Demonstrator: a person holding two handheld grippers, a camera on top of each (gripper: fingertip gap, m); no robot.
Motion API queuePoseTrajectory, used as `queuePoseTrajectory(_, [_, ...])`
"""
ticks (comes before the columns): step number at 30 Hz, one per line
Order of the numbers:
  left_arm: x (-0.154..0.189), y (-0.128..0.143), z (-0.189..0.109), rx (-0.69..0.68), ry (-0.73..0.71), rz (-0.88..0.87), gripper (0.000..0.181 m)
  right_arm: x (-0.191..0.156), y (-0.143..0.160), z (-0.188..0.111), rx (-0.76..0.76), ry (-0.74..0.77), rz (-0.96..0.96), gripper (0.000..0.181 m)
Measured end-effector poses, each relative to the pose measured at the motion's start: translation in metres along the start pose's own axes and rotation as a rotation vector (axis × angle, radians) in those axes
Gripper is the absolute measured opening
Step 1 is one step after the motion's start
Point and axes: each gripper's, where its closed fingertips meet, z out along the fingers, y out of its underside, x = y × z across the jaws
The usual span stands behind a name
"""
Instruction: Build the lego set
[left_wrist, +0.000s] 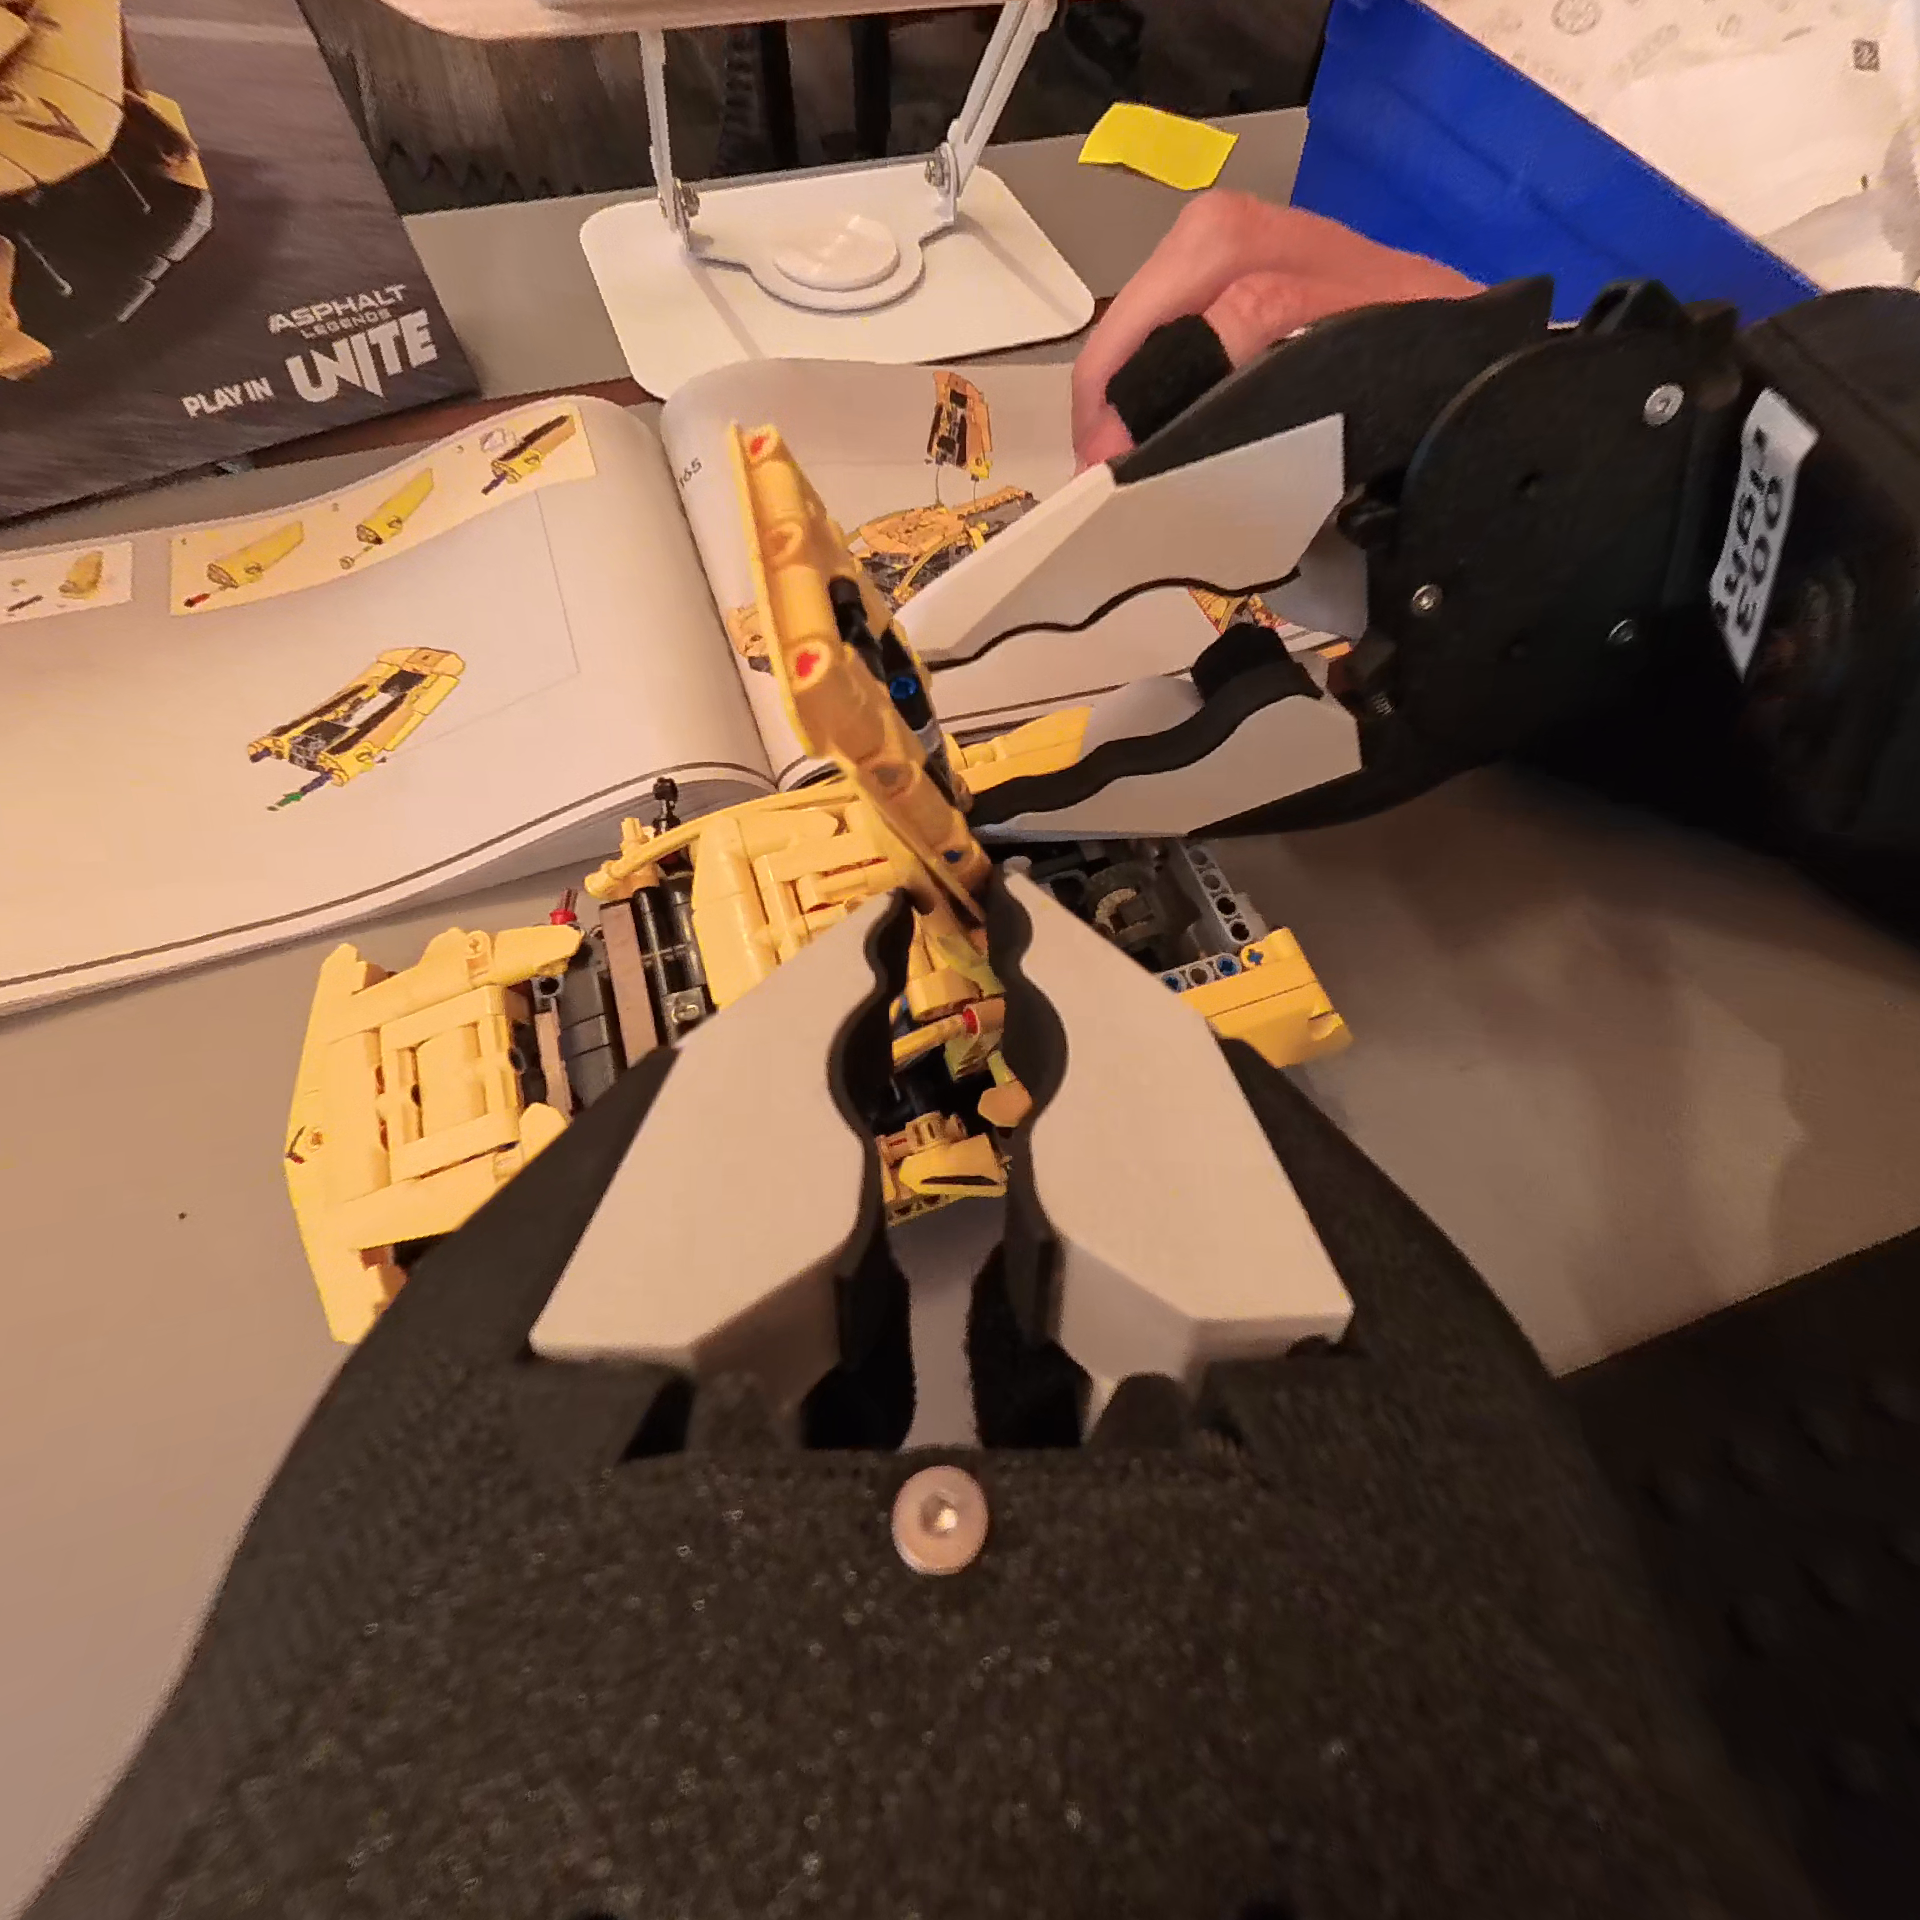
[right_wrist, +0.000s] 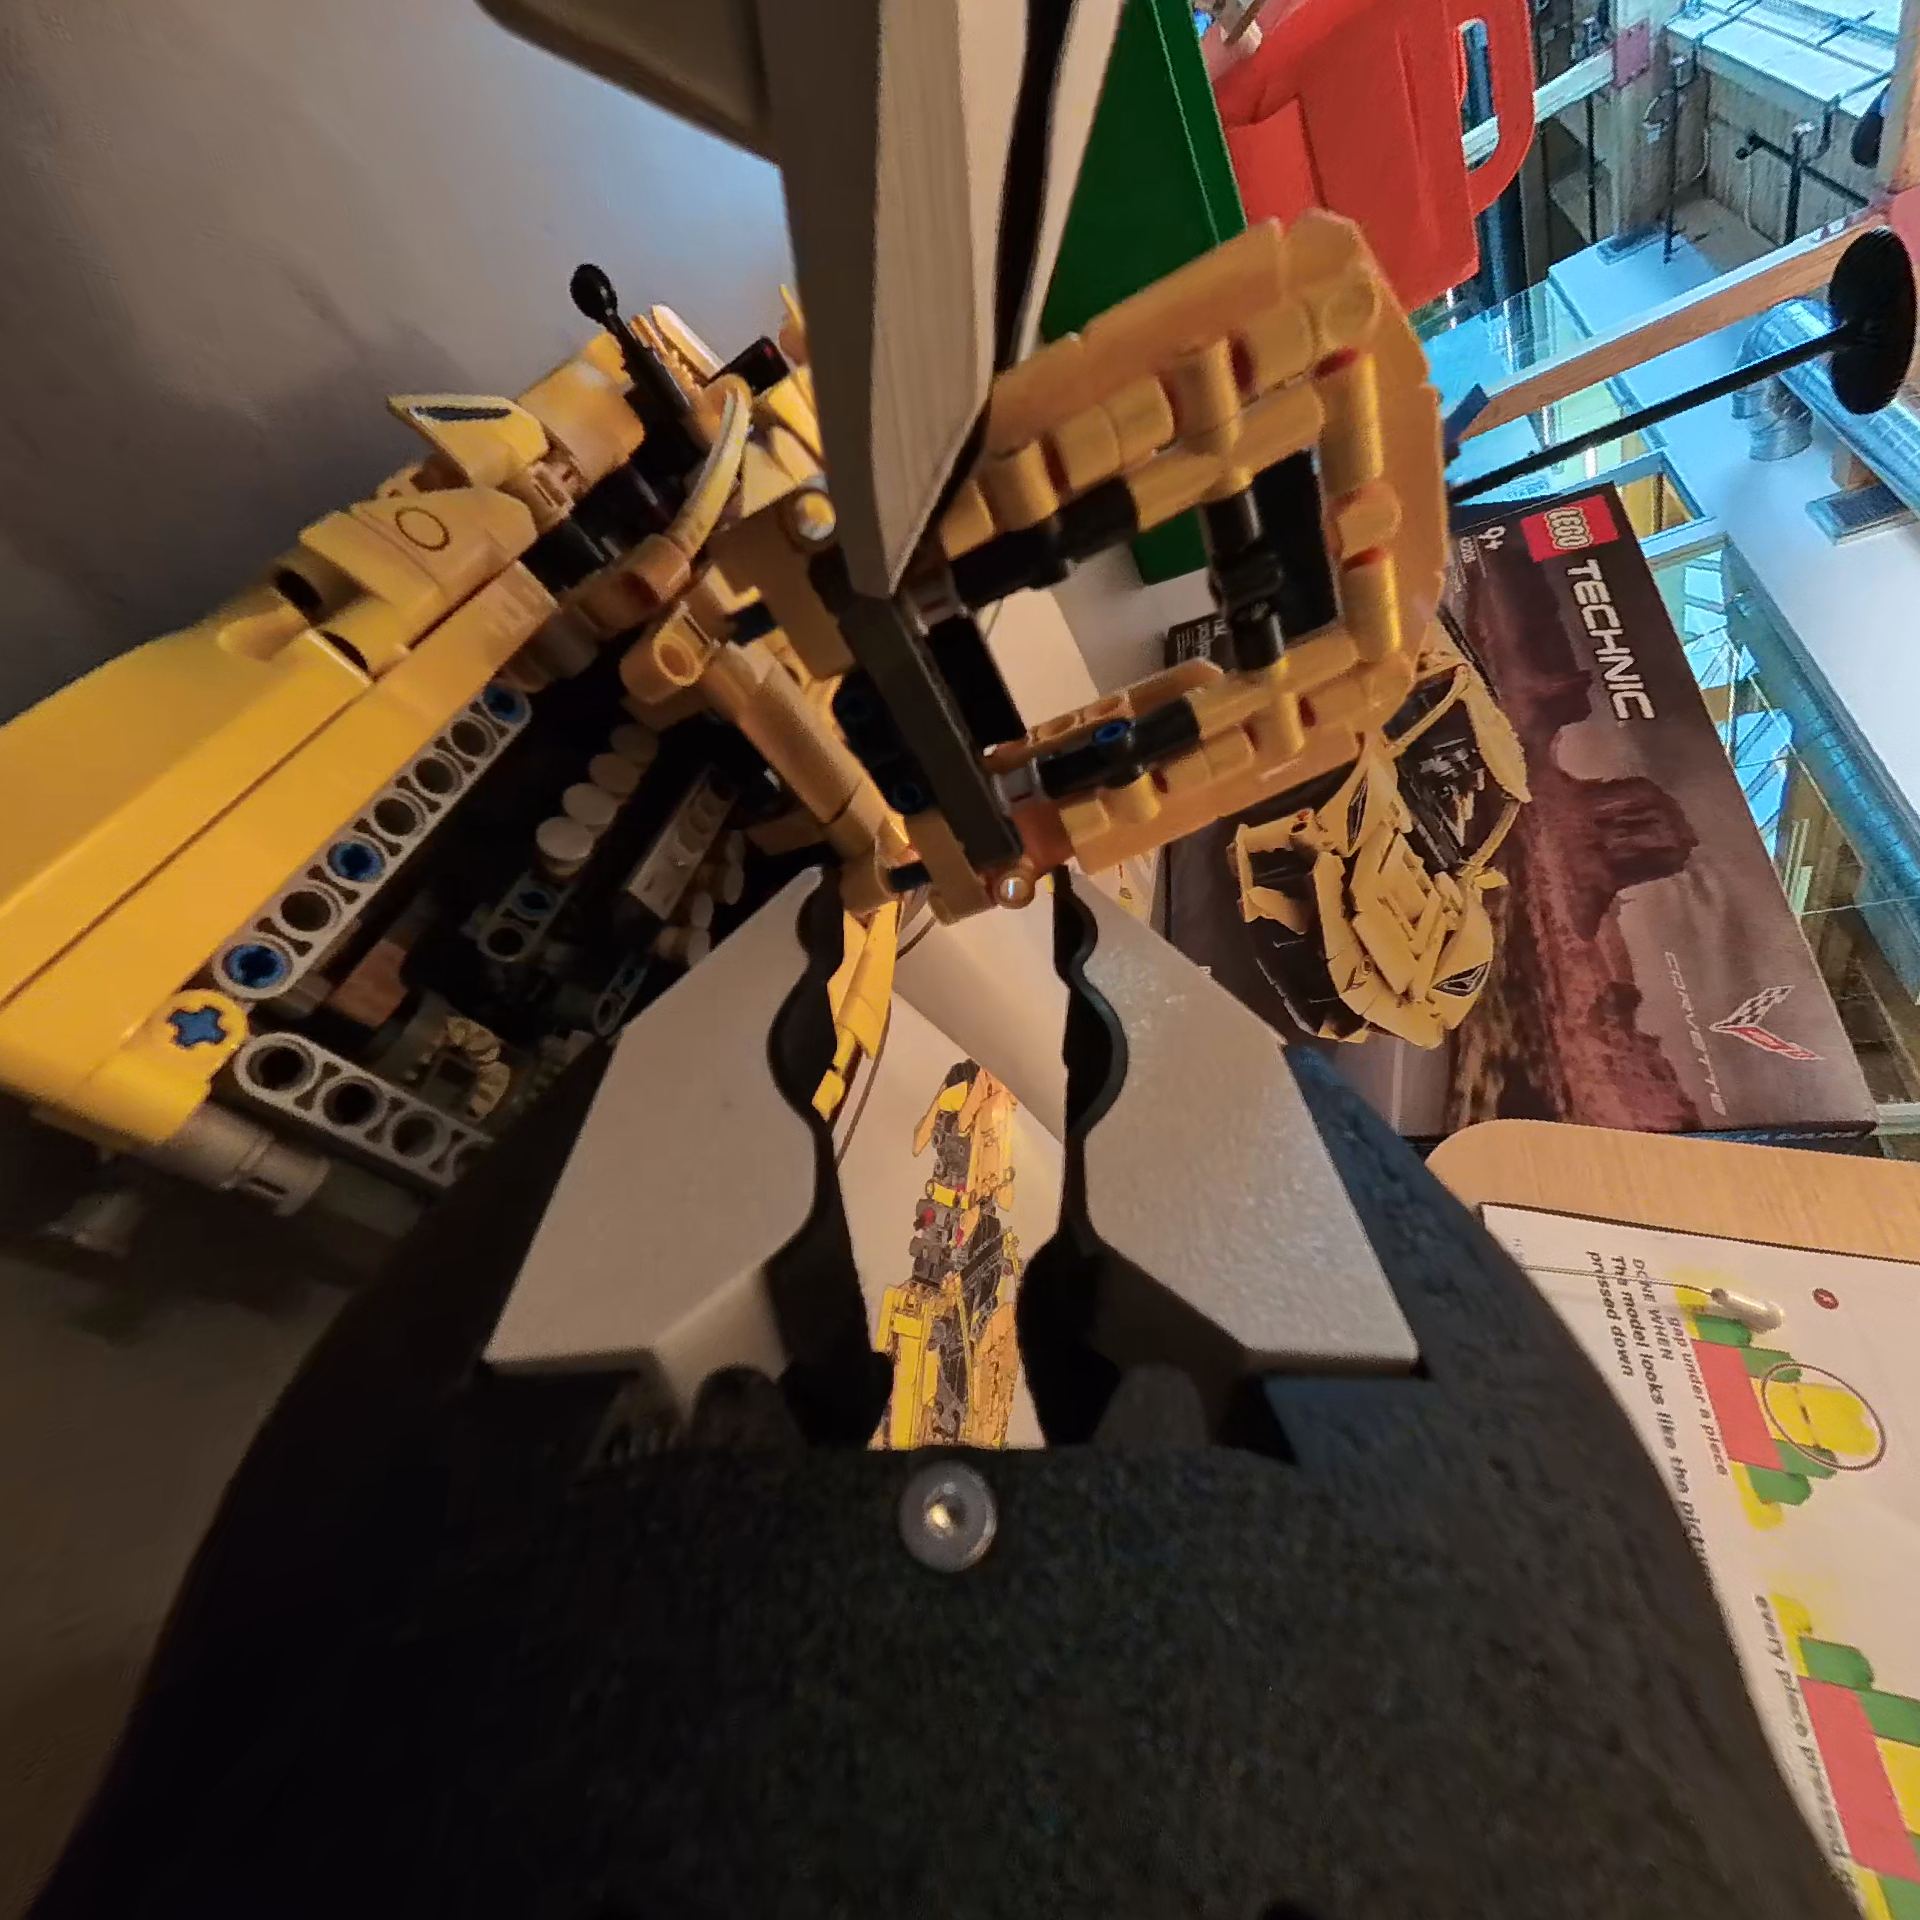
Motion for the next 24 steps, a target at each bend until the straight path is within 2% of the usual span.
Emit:
queuePoseTrajectory(10, [0.0022,0.0030,-0.0015,-0.017,0.045,-0.040,0.013,-0.0014,-0.0004,-0.0004,-0.016,0.020,-0.046,0.036])
queuePoseTrajectory(24, [0.0049,0.0037,0.0004,-0.051,0.005,0.107,0.013,-0.0027,0.0041,0.0001,-0.134,-0.016,-0.036,0.034])
